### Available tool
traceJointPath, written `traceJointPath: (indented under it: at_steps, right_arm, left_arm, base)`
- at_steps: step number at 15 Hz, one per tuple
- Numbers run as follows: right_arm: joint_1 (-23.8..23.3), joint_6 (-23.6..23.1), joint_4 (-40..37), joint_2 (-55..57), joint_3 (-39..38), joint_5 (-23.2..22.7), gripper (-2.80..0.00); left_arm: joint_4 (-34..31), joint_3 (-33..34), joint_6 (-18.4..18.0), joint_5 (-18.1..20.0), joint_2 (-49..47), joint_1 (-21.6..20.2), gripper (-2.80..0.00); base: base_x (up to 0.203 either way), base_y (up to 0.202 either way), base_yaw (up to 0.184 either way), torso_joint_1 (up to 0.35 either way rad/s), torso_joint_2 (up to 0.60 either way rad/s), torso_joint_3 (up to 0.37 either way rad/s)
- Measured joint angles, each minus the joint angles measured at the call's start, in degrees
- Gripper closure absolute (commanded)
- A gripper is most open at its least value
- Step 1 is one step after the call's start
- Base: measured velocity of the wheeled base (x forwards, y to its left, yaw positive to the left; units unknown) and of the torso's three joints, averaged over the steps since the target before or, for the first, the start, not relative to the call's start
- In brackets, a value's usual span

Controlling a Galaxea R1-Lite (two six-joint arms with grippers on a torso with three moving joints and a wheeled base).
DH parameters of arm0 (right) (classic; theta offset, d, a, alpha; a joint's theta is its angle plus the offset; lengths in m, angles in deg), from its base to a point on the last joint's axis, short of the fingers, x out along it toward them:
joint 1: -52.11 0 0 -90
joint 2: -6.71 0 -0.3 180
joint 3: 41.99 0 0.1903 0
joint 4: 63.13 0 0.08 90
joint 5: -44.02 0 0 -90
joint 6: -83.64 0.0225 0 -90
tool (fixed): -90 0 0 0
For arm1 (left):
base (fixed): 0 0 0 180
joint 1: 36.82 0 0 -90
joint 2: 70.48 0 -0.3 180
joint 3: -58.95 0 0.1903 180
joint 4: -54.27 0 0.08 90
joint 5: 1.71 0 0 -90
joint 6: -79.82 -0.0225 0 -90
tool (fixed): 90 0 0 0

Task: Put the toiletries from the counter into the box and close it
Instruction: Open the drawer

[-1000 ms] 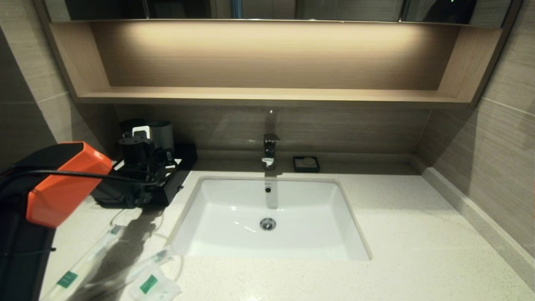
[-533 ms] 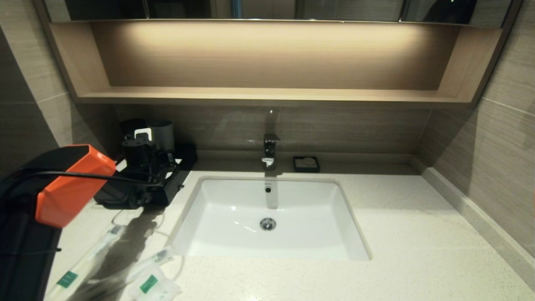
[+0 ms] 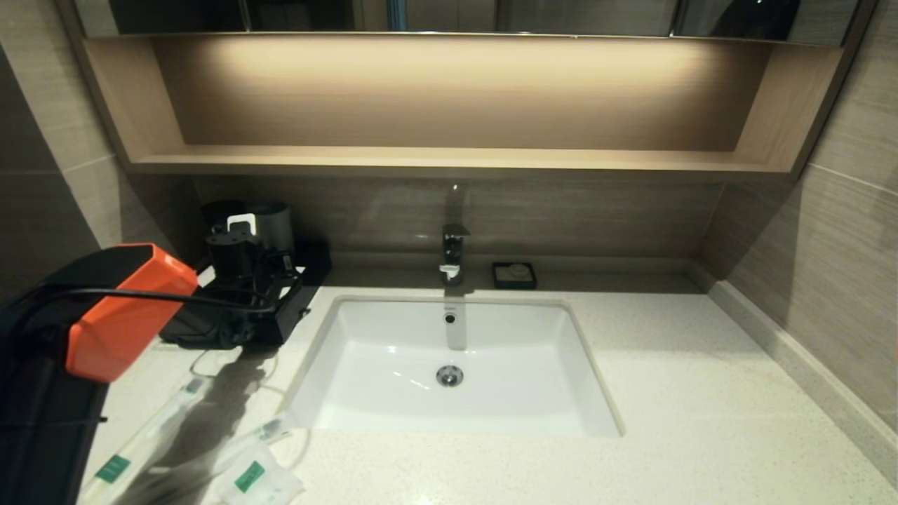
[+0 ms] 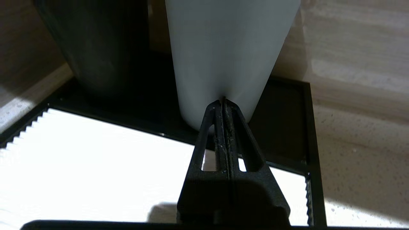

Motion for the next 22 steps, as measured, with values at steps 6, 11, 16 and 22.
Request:
traceJointPath:
  at_steps: [6, 11, 16, 22]
  right_arm:
    - [0.0, 0.0, 0.0, 0.0, 0.0, 0.0, 0.00]
    - [0.0, 0.0, 0.0, 0.0, 0.0, 0.0, 0.00]
    - [0.0, 0.0, 0.0, 0.0, 0.0, 0.0, 0.00]
    - [0.0, 0.0, 0.0, 0.0, 0.0, 0.0, 0.00]
  left_arm:
    - [0.4, -0.1, 0.0, -0.1, 0.1, 0.0, 0.00]
    - [1.2, 3.7, -0.1, -0.2, 2.6, -0.1, 0.00]
    - [2.2, 7.4, 0.0, -0.2, 5.4, 0.0, 0.00]
    - [4.3, 17.3, -0.1, -0.2, 11.4, 0.3, 0.00]
  base:
    - [0.000, 0.000, 0.000, 0.000, 0.00, 0.000]
    - [0.000, 0.000, 0.000, 0.000, 0.00, 0.000]
    - [0.000, 0.000, 0.000, 0.000, 0.00, 0.000]
    - [0.000, 0.000, 0.000, 0.000, 0.00, 0.000]
